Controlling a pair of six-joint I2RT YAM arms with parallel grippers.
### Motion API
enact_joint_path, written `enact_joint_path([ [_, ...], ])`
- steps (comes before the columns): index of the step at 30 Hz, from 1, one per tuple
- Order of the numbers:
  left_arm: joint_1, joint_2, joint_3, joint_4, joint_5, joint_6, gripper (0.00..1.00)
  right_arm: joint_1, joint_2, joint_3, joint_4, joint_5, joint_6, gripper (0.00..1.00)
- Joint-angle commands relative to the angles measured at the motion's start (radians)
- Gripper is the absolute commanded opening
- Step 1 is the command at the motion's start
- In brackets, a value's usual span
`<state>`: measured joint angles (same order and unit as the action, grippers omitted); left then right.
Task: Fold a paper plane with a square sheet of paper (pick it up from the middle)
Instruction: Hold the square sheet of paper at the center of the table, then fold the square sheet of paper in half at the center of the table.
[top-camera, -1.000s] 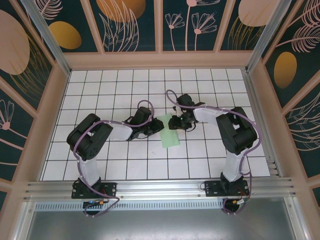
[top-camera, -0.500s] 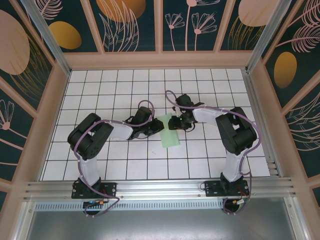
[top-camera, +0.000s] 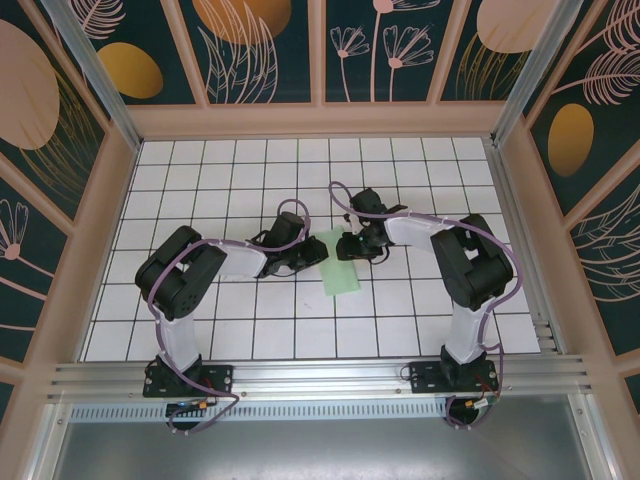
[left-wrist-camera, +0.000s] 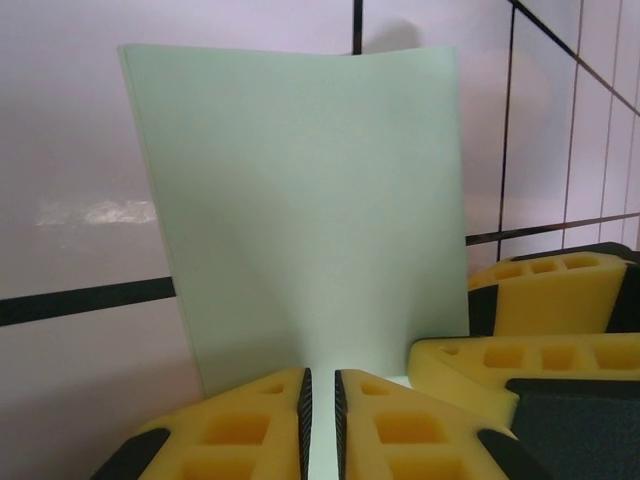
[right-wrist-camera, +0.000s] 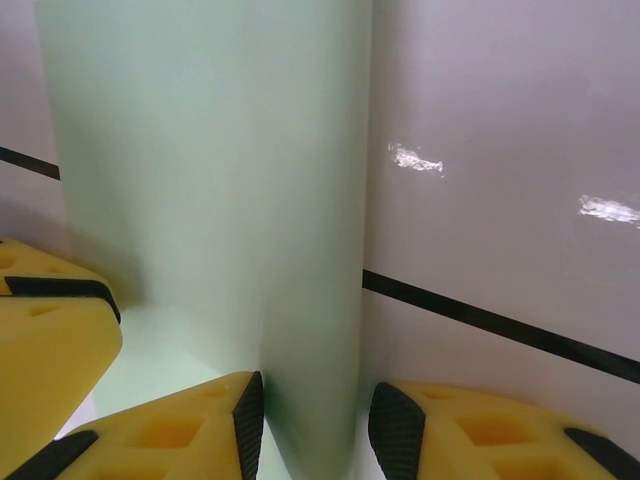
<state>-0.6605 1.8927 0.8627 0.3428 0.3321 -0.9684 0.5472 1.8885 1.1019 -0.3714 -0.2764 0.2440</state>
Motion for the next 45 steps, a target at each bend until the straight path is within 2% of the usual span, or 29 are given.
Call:
enact_joint_path([
  [1,-0.005,0.024,0.022,-0.059,-0.016,0.028,0.17,0.027,0.172,-0.059,0.075,0.091,-0.025,0.41],
  [9,-0.004,0.041,0.036,-0.184,-0.075,0.054,0.15,0.025,0.115,-0.029,0.074,0.054,0.012,0.42],
  [15,-0.005,0.052,0.030,-0.216,-0.102,0.059,0.13,-0.022,-0.042,-0.006,0.068,-0.029,0.082,0.48],
  [19,-0.005,0.056,0.021,-0.210,-0.105,0.056,0.13,-0.044,-0.131,0.001,0.058,-0.086,0.076,0.48],
  [22,-0.005,0.057,0.018,-0.205,-0.110,0.053,0.12,-0.040,-0.132,0.013,0.056,-0.136,0.069,0.41],
  [27,-0.005,0.068,0.022,-0.205,-0.112,0.049,0.12,-0.012,-0.109,0.029,0.063,-0.126,0.074,0.27],
  [29,-0.005,0.069,0.021,-0.205,-0.110,0.050,0.12,-0.006,-0.107,0.032,0.061,-0.108,0.076,0.27],
  [38,-0.004,0.076,0.019,-0.224,-0.128,0.034,0.11,-0.006,-0.028,0.020,0.087,-0.179,0.065,0.23],
  [45,-0.004,0.076,0.008,-0.263,-0.160,0.027,0.10,-0.040,-0.013,-0.038,0.096,-0.135,0.059,0.19],
])
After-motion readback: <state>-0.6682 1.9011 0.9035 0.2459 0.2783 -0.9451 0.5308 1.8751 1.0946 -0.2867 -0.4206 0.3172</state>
